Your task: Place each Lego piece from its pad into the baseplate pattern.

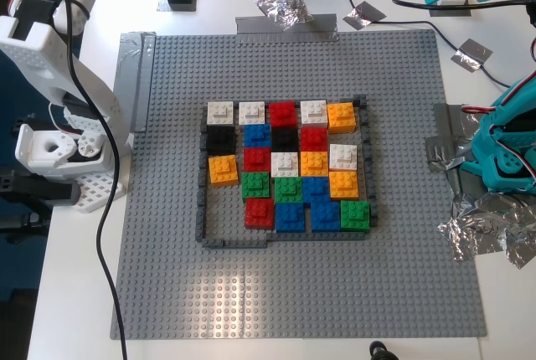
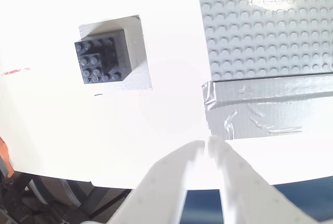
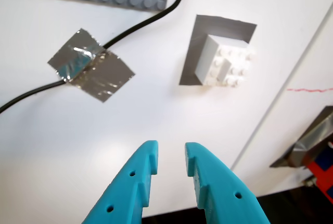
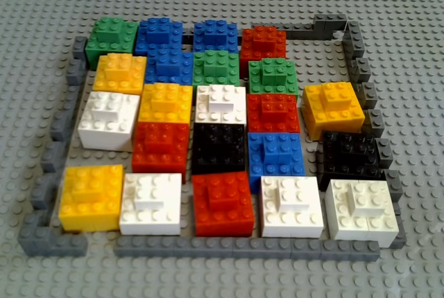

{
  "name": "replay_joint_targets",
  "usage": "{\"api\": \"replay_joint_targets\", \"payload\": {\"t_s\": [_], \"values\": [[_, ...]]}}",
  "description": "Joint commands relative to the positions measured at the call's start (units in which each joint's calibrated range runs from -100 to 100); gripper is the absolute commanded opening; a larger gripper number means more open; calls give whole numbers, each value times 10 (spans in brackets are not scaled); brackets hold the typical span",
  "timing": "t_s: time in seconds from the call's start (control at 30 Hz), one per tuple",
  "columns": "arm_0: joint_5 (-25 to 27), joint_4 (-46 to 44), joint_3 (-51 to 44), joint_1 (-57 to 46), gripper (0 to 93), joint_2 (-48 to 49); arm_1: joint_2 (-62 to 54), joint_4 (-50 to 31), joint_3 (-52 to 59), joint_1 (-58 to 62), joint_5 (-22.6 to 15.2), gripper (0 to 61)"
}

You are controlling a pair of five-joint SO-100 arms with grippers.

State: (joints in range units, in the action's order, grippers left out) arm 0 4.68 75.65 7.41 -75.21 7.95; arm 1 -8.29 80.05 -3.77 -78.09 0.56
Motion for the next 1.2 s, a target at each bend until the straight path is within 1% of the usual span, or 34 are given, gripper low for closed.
{"api": "replay_joint_targets", "payload": {"t_s": [0.0, 0.33, 0.53, 0.57, 0.6, 0.63, 0.7, 0.77, 0.8, 0.83, 0.87, 0.9, 0.97, 1.1, 1.17], "values": [[-2, -32, 45, -8, 126, 55, -203, 3, 97, 8, -85, 2], [-2, -32, 38, -6, 126, 54, -202, 2, 90, 9, -86, 2], [2, -54, 37, -8, 128, 47, -154, 18, 21, 12, -75, 2], [2, -62, 28, -9, 130, 30, -128, 28, -11, 10, -62, 2], [2, -62, 16, -9, 132, 20, -114, 34, -30, 8, -57, 2], [2, -59, -12, -11, 134, -6, -86, 44, -67, 3, -43, 2], [2, -57, -56, -11, 135, -49, -49, 42, -108, 0, -32, 2], [2, -57, -80, -15, 135, -73, -29, 34, -125, -2, -32, 34], [2, -57, -99, -16, 143, -94, 1, 29, -148, -5, -41, 55], [2, -56, -106, -17, 158, -103, 20, 31, -165, -6, -44, 59], [2, -56, -112, -20, 175, -110, 43, 35, -187, -7, -49, 61], [2, -57, -115, -23, 193, -123, 91, 44, -232, -7, -58, 61], [3, -56, -118, -24, 196, -133, 130, 44, -263, -4, -62, 61], [2, -56, -131, -22, 196, -152, 210, 25, -316, 5, -54, 68], [2, -56, -134, -21, 196, -160, 219, 9, -316, 7, -50, 52]]}}
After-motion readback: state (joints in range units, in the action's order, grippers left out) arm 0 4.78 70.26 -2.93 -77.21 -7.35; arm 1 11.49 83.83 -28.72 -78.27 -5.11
